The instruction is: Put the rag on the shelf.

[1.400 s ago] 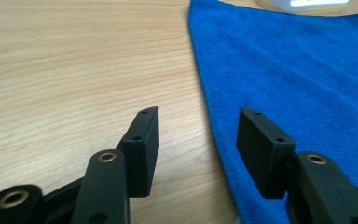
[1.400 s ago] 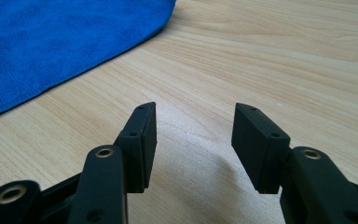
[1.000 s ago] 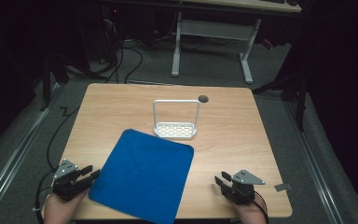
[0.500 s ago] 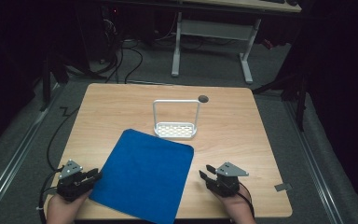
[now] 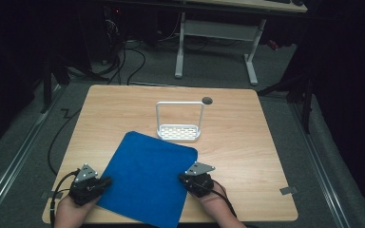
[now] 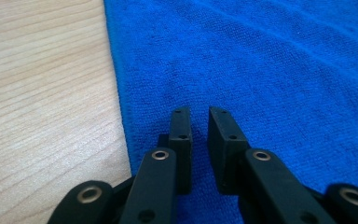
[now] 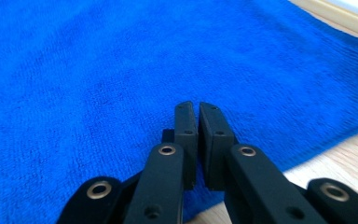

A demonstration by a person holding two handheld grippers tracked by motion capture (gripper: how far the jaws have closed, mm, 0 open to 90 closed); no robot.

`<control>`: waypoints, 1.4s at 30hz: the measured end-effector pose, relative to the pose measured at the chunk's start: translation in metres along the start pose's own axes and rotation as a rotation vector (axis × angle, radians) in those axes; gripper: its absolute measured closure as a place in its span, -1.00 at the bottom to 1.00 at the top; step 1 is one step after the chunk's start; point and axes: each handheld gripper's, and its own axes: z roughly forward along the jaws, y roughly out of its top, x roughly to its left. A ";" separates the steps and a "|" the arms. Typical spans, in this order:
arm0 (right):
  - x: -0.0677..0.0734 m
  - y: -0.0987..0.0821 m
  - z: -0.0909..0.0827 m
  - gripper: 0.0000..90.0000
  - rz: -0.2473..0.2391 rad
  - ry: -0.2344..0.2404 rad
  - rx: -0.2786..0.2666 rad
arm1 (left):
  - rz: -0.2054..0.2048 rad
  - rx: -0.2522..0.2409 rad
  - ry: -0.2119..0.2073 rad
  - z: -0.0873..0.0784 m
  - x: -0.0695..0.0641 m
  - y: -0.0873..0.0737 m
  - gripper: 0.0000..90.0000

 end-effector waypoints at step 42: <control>-0.079 -0.032 -0.043 0.76 0.145 -0.193 -0.041 | 0.112 0.004 -0.093 0.074 -0.058 0.062 0.52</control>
